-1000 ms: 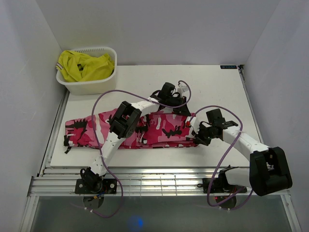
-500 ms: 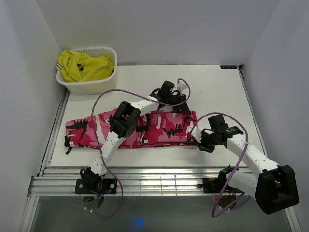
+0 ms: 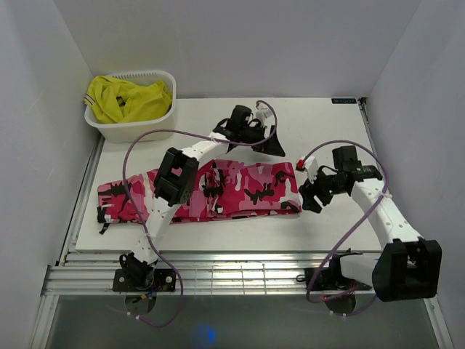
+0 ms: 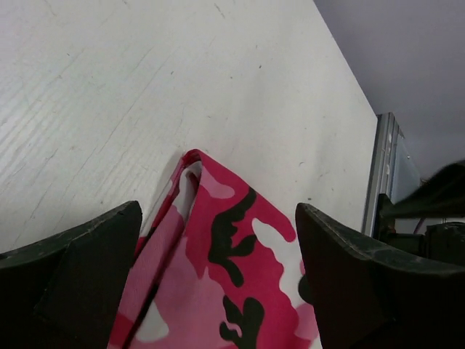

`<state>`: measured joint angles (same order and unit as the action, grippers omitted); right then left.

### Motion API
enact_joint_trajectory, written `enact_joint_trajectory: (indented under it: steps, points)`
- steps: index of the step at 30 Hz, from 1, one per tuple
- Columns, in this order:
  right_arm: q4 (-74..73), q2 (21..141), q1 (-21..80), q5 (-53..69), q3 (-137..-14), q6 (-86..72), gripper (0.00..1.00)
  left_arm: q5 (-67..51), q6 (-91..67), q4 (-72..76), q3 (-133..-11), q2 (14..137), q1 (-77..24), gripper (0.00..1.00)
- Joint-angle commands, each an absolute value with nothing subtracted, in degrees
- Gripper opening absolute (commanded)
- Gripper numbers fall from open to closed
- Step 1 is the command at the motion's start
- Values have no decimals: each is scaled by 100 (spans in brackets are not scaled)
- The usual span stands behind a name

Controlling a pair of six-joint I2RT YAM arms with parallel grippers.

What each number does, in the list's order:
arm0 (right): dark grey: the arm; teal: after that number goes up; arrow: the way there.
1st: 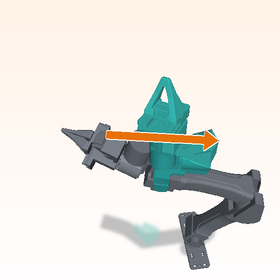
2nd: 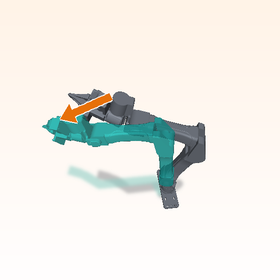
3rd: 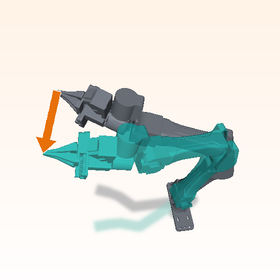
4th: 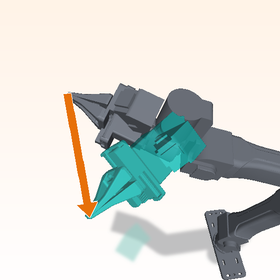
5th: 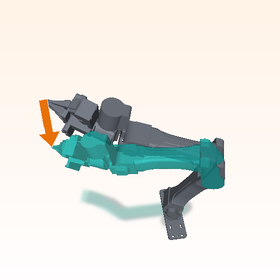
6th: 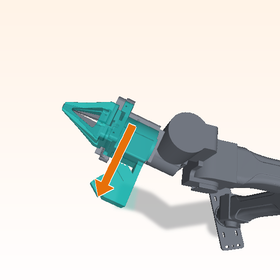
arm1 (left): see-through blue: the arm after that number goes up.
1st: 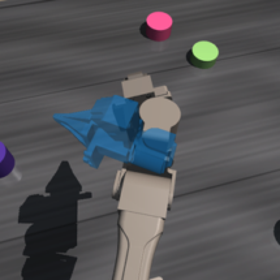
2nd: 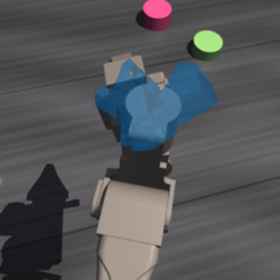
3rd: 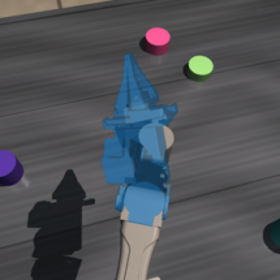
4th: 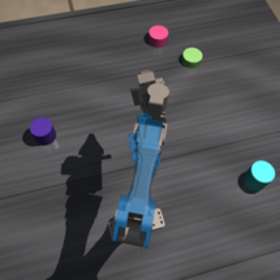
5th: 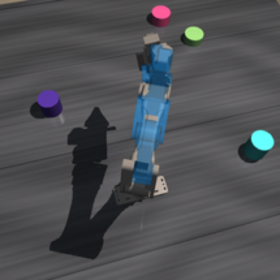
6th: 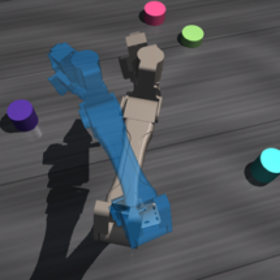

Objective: Fold and stack the trousers
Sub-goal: Fold the trousers

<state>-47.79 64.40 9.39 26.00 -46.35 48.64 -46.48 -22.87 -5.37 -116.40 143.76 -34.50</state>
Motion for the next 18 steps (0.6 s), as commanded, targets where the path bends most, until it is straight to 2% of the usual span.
enact_joint_trajectory:
  steps: [1,6,8,9,10,13,18]
  points:
    - [-4553,7047,449,3277,-5386,3974,72,-4684,-2074,-1088,-11576,12896,-3008,98]
    - [-4325,8348,-210,3787,-6222,2737,73,-5509,-2031,-1380,-9681,11411,-2549,97]
    - [-4158,8769,-333,3911,-6328,2462,73,-5817,-1663,-1642,-8573,10751,-2514,89]
    - [-4053,8885,-351,3998,-6354,2296,73,-5966,-1391,-1713,-8230,10549,-2514,81]
    - [-3939,8981,-369,4016,-6346,2024,73,-6029,-1284,-1810,-7626,10242,-2514,77]
    - [-3525,9403,-360,4096,-6337,1549,73,-6074,-820,-2256,-6920,9941,-2479,64]
    - [-3129,10221,-360,4139,-6346,1029,73,-5522,-353,-2986,-6566,10247,-2295,56]
